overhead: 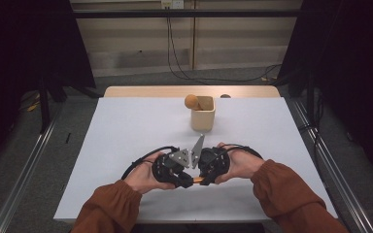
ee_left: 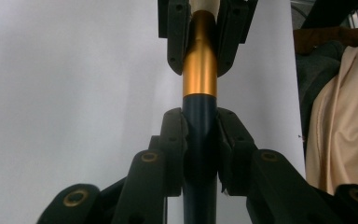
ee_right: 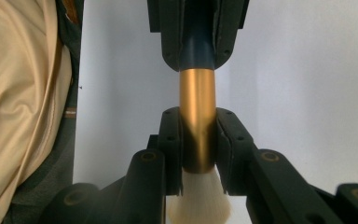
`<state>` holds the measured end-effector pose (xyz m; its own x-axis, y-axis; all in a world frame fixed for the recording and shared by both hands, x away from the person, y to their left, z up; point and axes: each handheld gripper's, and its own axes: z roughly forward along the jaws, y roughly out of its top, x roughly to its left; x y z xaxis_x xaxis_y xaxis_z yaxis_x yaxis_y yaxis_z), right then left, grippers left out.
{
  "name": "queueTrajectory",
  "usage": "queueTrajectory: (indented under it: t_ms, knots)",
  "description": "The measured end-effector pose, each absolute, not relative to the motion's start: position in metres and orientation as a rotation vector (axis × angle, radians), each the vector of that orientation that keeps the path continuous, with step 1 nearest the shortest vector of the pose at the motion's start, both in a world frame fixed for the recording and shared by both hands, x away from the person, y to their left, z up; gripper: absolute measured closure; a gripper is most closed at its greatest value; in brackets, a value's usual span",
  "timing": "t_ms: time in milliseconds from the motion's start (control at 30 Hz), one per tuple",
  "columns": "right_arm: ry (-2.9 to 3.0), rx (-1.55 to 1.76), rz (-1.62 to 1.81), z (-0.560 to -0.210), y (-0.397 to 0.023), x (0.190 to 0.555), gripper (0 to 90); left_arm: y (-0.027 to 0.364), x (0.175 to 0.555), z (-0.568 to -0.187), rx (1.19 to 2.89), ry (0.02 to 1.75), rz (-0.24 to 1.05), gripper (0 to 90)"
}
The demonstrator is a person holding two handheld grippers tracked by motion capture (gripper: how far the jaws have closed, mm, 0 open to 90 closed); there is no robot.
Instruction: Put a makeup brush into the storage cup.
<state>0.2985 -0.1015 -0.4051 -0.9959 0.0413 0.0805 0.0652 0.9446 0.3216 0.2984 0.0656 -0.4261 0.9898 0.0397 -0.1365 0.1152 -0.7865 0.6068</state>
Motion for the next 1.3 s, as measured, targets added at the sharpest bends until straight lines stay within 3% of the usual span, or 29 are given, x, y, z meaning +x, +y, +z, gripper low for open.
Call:
queueTrajectory:
  t_ms: [167, 333, 500, 667, 833, 1300]
  knots:
    - [-3.021, -0.072, -0.519, -0.405, -0.102, 0.300, 72.2, 0.068, 0.301, -0.425, 2.491, 0.079, -0.147, 74.7]
    - [-3.035, -0.084, -0.544, -0.407, -0.102, 0.301, 56.0, 0.068, 0.300, -0.425, 2.469, 0.107, -0.164, 74.7]
    - [-3.041, -0.133, -0.574, -0.407, -0.105, 0.301, 34.1, 0.071, 0.302, -0.424, 2.468, 0.111, -0.148, 74.7]
    - [-3.041, -0.181, -0.627, -0.406, -0.110, 0.302, 23.3, 0.075, 0.303, -0.424, 2.452, 0.139, -0.152, 74.6]
    - [-3.026, -0.261, -0.689, -0.406, -0.119, 0.303, 16.2, 0.082, 0.304, -0.425, 2.424, 0.186, -0.148, 74.6]
    - [-2.975, -0.414, -0.952, -0.402, -0.143, 0.298, 11.2, 0.100, 0.303, -0.423, 2.315, 0.287, -0.127, 74.6]
